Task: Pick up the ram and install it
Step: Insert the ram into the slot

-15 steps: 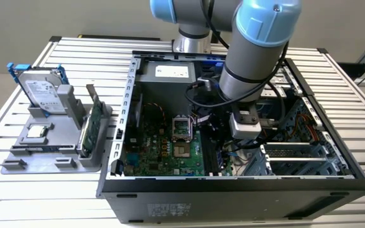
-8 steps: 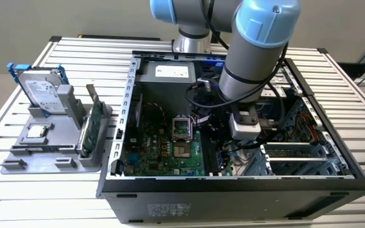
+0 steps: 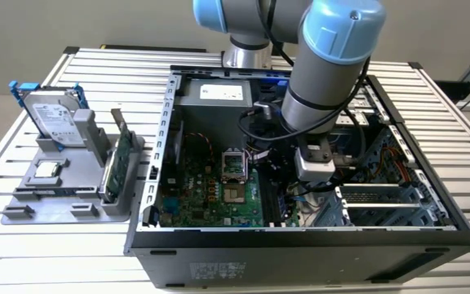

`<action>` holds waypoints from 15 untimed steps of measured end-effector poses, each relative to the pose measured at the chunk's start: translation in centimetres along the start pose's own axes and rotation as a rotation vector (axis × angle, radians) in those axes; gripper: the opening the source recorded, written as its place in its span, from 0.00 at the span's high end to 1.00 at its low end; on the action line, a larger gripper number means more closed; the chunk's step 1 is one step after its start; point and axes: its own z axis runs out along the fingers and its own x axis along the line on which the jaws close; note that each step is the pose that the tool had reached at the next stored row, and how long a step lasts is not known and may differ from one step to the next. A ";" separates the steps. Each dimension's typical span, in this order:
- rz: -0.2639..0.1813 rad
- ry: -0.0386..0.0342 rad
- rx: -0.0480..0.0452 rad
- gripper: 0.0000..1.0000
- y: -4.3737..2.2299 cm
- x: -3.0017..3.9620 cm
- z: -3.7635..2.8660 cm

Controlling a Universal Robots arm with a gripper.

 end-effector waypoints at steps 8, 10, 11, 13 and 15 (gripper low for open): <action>-0.002 -0.0015 0.0001 1.00 -0.01 0.06 0.01; -0.002 -0.0015 0.0002 1.00 -0.01 0.10 0.01; -0.002 -0.0015 0.0001 1.00 -0.01 0.10 0.01; -0.003 -0.0014 0.0001 1.00 -0.01 0.14 0.01; -0.003 -0.0014 0.0001 1.00 -0.01 0.14 0.04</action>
